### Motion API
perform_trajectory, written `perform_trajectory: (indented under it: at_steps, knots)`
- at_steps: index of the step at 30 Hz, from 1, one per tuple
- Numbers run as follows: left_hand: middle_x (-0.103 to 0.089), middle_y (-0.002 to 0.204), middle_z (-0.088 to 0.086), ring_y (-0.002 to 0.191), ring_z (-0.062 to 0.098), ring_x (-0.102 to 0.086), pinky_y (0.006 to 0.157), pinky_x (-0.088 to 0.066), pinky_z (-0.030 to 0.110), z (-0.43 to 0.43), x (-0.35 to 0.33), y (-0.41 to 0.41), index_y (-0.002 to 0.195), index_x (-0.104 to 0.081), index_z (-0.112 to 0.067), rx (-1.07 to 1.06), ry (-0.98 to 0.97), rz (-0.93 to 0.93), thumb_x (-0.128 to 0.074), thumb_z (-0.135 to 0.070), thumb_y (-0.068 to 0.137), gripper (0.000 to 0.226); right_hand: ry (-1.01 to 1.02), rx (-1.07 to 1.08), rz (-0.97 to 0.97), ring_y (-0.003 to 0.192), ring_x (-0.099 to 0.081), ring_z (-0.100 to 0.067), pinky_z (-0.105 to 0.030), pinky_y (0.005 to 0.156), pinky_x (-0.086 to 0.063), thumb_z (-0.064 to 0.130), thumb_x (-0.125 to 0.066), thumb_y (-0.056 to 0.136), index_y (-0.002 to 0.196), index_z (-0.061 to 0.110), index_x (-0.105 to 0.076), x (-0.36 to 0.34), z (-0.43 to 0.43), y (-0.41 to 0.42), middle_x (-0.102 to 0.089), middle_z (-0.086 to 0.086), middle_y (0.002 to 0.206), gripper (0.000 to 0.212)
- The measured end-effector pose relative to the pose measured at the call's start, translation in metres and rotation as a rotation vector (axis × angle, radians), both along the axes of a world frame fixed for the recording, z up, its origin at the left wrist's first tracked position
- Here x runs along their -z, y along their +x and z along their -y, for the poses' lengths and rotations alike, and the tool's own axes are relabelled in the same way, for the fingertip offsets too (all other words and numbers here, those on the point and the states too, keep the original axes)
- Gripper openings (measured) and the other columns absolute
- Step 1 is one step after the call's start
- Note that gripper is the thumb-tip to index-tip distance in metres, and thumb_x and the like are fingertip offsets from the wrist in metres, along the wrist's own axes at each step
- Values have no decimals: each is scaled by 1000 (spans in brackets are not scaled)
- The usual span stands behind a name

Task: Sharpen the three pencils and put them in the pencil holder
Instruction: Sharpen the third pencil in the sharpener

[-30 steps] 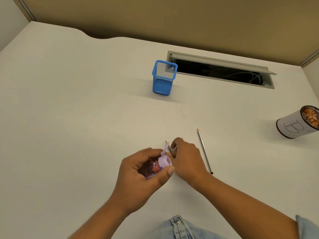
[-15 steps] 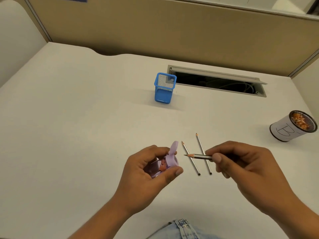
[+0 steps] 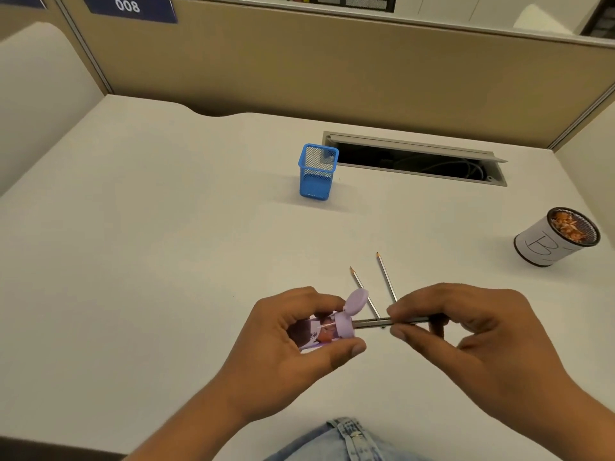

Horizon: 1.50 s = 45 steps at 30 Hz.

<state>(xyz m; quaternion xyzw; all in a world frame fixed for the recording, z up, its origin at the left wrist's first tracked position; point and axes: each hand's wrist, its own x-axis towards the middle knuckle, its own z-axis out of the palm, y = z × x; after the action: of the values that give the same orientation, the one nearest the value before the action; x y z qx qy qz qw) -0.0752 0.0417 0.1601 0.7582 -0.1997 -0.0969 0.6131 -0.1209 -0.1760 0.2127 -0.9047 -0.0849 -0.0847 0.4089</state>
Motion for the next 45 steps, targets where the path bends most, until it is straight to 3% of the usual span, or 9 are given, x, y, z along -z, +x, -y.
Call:
perform_trajectory:
  at_steps: [4, 12, 18, 21, 26, 31, 35, 40, 45]
  knots:
    - [-72, 79, -9, 65, 10, -59, 61, -49, 22, -4, -2, -2, 92, -76, -27, 40, -54, -226, -83, -43, 65, 32, -161, -147, 101, 74, -67, -3, -9, 60, -46, 19, -75, 85, 90, 22, -79, 0, 0, 3, -74, 16, 90, 7]
    - [-72, 81, -6, 72, 8, -62, 74, -51, 20, -7, 0, -20, 92, -77, -22, 191, -147, -408, -85, -29, 69, 25, -660, -426, 401, 53, -39, -25, -33, 45, -32, 26, -58, 96, 84, 9, -76, 13, -2, 4, -55, -5, 64, 27]
    - [-57, 74, -14, 61, 3, -51, 56, -36, 9, -10, 10, -31, 96, -70, -31, 86, 124, 187, -80, -38, 76, 23, -151, -165, -390, 47, -36, -7, -25, 49, -30, 59, -49, 92, 64, 29, -65, 11, -19, -4, -42, 8, 47, 43]
    - [-59, 77, -9, 64, 9, -54, 52, -43, 18, -10, 8, -31, 100, -70, -33, 97, 116, 161, -79, -40, 77, 25, -149, -195, -527, 50, -36, -6, -19, 50, -28, 58, -51, 91, 71, 35, -65, 7, -20, -3, -43, 7, 52, 33]
    - [-69, 80, -9, 67, 4, -59, 64, -51, 18, -8, -3, -27, 96, -76, -32, 85, -53, -158, -81, -43, 70, 28, -464, -403, -60, 66, -45, -1, -12, 58, -34, 44, -55, 94, 95, 38, -54, -11, -12, -3, -48, 20, 76, 6]
    - [-68, 73, -10, 64, 5, -54, 67, -50, 20, -7, -10, -28, 93, -78, -27, 141, -187, -299, -82, -42, 68, 30, -758, -485, 409, 52, -39, -24, -32, 44, -33, 30, -57, 96, 76, 11, -72, -17, -5, 9, -52, -3, 61, 32]
    - [-64, 74, -7, 62, 3, -55, 57, -44, 14, -9, -3, -29, 96, -75, -26, 27, -43, 227, -78, -41, 78, 24, -592, -425, 106, 54, -41, -14, -22, 50, -27, 39, -52, 95, 75, 24, -66, -19, -15, -2, -53, 8, 60, 29]
    - [-63, 73, 0, 61, 10, -52, 52, -45, 17, -9, 13, -32, 94, -73, -13, 49, 59, 669, -80, -28, 82, 21, 4, -164, -762, 61, -37, -19, -31, 63, -30, 77, -52, 76, 65, 26, -64, -17, -23, -7, -41, -5, 61, 53]
    - [-59, 73, -13, 60, 3, -52, 53, -40, 13, -5, 7, -31, 97, -74, -24, 25, -47, 281, -80, -33, 78, 22, -358, -330, -342, 63, -47, -4, -17, 56, -36, 60, -44, 93, 95, 36, -60, -20, -17, -4, -55, 19, 70, 29]
